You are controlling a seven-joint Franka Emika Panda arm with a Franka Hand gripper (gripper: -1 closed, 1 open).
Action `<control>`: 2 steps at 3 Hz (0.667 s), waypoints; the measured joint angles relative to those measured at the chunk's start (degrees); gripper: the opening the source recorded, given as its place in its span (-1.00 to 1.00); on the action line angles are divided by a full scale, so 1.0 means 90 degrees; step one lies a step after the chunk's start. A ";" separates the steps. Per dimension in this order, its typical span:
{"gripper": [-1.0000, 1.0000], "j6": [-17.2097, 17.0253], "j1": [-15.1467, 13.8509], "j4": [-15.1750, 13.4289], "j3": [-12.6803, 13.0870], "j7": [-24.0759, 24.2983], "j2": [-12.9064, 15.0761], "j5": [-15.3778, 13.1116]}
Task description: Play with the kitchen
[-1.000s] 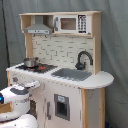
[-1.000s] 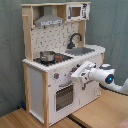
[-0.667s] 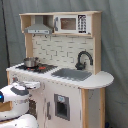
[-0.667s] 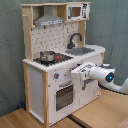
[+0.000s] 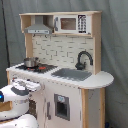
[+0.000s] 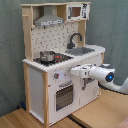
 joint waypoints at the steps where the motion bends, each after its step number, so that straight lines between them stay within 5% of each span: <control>1: 1.00 0.0029 0.0572 -0.0345 0.0006 -0.0040 -0.0064 0.0000; 2: 1.00 -0.0012 0.1112 -0.0745 0.0009 -0.0036 -0.0080 0.0000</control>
